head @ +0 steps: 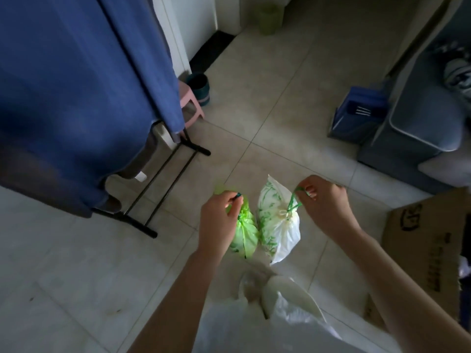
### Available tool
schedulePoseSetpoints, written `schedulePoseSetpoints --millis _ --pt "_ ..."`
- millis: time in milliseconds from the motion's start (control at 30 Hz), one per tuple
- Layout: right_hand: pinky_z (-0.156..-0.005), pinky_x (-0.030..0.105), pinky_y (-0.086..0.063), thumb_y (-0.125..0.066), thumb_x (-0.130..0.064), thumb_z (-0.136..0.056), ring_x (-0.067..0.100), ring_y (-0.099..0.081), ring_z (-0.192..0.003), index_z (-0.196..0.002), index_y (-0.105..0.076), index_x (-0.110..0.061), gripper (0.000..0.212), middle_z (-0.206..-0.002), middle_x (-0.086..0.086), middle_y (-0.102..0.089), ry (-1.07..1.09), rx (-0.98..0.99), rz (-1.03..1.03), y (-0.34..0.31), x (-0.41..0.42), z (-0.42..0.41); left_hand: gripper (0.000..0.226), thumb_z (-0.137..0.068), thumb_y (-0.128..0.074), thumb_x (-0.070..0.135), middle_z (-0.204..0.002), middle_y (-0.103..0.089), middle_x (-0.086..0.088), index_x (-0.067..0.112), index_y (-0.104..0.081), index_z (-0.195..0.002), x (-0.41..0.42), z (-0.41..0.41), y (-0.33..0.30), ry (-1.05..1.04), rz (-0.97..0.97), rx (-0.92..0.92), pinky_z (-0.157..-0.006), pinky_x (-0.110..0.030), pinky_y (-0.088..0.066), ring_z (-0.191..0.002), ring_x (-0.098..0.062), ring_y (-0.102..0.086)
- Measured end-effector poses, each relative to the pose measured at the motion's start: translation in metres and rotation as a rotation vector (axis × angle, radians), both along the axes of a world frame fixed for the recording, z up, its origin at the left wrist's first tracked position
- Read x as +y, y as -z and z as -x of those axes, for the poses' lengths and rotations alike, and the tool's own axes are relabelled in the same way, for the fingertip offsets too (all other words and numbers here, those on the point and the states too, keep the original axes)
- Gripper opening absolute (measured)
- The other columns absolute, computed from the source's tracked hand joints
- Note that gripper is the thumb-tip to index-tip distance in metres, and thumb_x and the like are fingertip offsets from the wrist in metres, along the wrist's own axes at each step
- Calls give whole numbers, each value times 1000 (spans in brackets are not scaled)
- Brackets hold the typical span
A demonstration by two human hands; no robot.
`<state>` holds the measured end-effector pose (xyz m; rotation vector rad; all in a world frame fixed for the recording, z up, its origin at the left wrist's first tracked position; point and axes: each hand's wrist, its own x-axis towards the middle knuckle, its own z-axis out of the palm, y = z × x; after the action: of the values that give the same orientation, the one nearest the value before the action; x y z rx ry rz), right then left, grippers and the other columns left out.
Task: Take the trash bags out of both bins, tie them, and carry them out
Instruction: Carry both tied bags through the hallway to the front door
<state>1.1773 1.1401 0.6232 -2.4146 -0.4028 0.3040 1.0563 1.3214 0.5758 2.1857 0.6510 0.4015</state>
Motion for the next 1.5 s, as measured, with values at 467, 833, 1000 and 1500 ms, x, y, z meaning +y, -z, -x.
schedulePoseSetpoints --millis 467,833,1000,1500 --pt "-66 25 -44 -62 -12 -84 20 -61 -75 -87 -65 -11 4 -78 2 -66 3 -12 -26 1 71 -247 18 -89 -59 24 -80 -72 -6 11 -70 -87 88 -265 -4 -14 -7 -14 -70 -39 -54 -76 -19 -67" --pt "-59 11 -39 -62 -14 -85 15 -60 -74 -86 -65 -14 3 -76 -4 -63 19 -15 -15 5 124 -443 16 -88 -61 22 -74 -70 -4 11 -72 -84 145 -467 -5 67 -94 2 -64 -30 -48 -71 -21 -62" --pt "-74 30 -50 -63 -16 -85 19 -63 -82 -91 -68 -11 9 -85 4 -70 83 -4 -20 4 157 -544 11 -88 -64 20 -76 -59 6 13 -72 -92 177 -569 -14 187 -165 50 -65 -4 -34 -75 -9 -51" --pt "-68 20 -41 -64 -17 -84 13 -59 -75 -89 -69 -12 8 -77 -4 -65 263 -85 -20 -24 218 -831 19 -89 -60 30 -83 -69 4 16 -72 -94 240 -885 -24 343 -157 34 -67 -14 -30 -83 -13 -60"
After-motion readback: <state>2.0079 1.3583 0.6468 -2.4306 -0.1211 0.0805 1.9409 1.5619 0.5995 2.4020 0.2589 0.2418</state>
